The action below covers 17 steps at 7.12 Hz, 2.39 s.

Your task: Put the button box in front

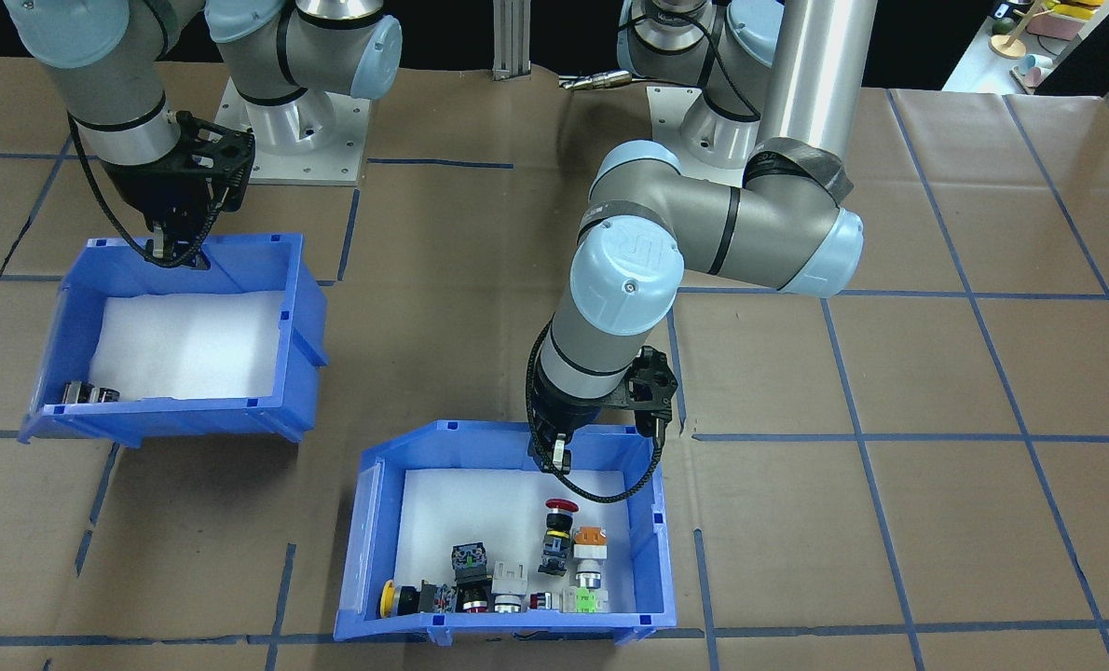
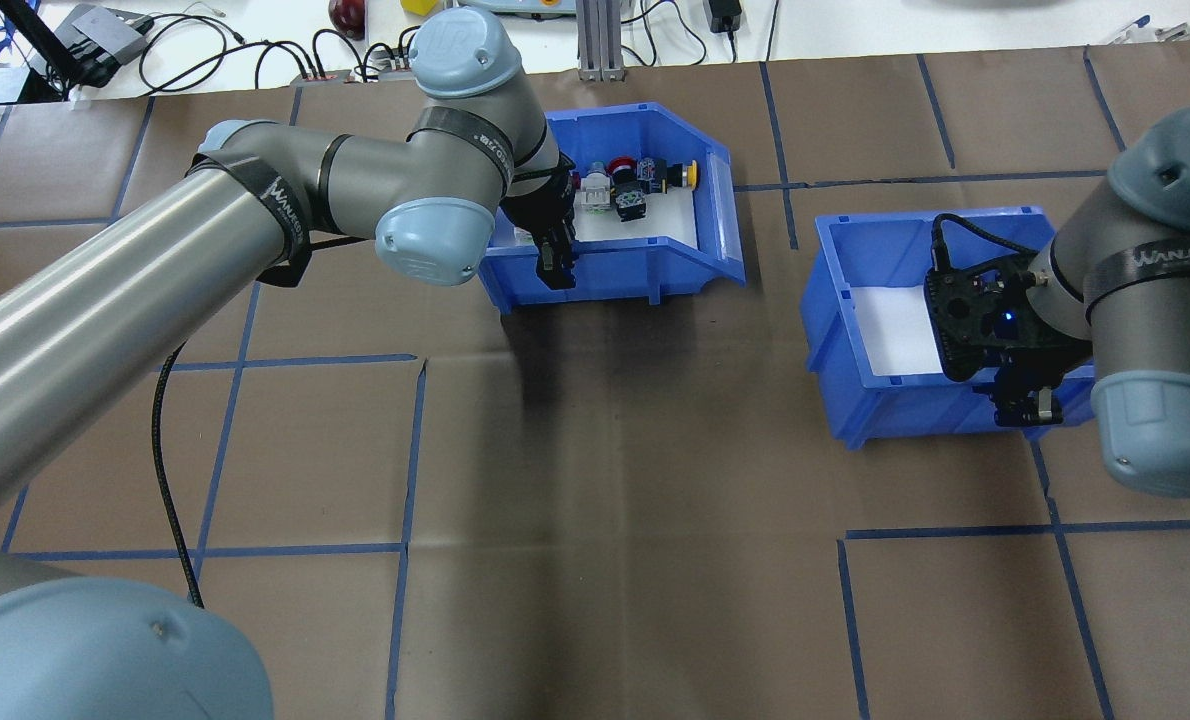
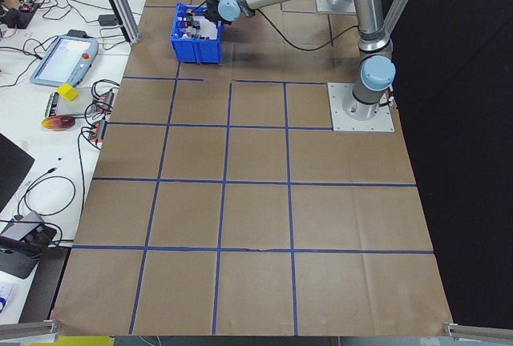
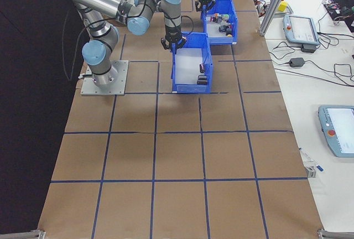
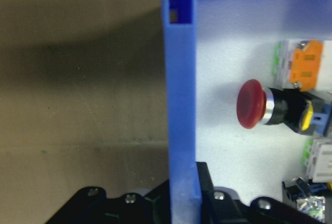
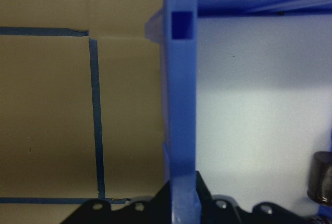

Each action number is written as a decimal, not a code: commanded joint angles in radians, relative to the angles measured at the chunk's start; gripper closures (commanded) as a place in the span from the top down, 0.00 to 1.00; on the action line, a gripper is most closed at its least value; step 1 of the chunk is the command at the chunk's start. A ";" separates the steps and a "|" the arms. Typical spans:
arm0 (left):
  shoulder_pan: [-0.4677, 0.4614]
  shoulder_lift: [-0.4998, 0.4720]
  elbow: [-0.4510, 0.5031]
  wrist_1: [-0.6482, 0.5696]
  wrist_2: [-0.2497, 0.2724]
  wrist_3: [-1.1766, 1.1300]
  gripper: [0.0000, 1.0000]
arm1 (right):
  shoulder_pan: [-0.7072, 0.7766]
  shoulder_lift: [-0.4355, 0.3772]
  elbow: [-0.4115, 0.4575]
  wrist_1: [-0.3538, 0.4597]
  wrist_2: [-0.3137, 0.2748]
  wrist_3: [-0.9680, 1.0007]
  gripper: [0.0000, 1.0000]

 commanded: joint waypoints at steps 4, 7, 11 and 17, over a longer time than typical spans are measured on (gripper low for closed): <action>-0.025 0.018 0.030 0.011 0.131 0.075 0.98 | 0.006 -0.123 0.111 0.005 0.009 0.107 0.09; -0.012 0.197 0.053 -0.299 0.143 0.307 0.98 | 0.047 -0.166 0.168 0.005 0.015 0.128 0.09; 0.051 0.434 0.013 -0.590 0.171 0.858 0.99 | 0.226 -0.218 0.191 0.020 0.012 0.313 0.09; 0.138 0.634 -0.128 -0.600 0.215 1.814 0.99 | 0.540 -0.194 0.185 -0.012 0.002 0.617 0.09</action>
